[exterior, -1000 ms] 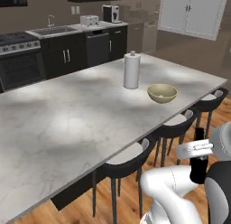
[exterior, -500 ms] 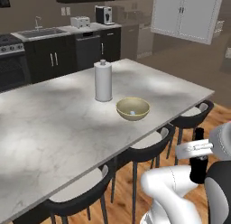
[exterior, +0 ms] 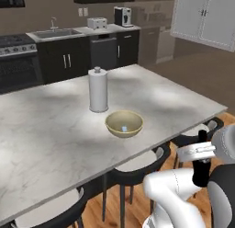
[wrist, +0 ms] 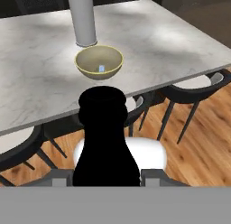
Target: Open the fridge, grab two sodas, and place both sodas inside the bowl with ice on the dining counter.
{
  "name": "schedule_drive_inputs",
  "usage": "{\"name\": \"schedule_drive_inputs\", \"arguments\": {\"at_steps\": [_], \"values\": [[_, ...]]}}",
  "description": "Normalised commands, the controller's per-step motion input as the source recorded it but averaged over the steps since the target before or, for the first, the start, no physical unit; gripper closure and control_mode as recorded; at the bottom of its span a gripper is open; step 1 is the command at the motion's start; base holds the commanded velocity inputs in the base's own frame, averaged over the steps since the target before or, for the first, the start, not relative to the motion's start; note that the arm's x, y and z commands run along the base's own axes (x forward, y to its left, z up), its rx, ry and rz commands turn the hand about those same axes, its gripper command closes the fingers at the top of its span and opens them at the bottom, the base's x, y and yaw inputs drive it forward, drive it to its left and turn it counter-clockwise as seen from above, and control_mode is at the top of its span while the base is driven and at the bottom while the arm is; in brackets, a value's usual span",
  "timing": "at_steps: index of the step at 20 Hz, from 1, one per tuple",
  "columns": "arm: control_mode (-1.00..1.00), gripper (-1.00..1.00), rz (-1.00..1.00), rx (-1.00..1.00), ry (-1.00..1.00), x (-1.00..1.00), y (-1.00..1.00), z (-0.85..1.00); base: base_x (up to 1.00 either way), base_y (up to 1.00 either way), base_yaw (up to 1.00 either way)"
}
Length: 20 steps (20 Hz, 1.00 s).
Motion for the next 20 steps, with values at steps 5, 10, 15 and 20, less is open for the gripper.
{"name": "schedule_drive_inputs", "arguments": {"at_steps": [5,10,15,20], "values": [[1.0,1.0,0.0,0.0,0.0,0.0,0.0,0.0,0.74,-0.1,0.4],[1.0,1.0,0.0,0.0,0.0,0.0,0.0,0.0,0.84,0.0,0.43],[1.0,1.0,0.0,0.0,0.0,0.0,0.0,0.0,0.93,-0.02,0.44],[-1.0,1.0,0.27,0.02,0.14,0.8,-0.08,0.0,0.2,-0.02,0.08]]}}
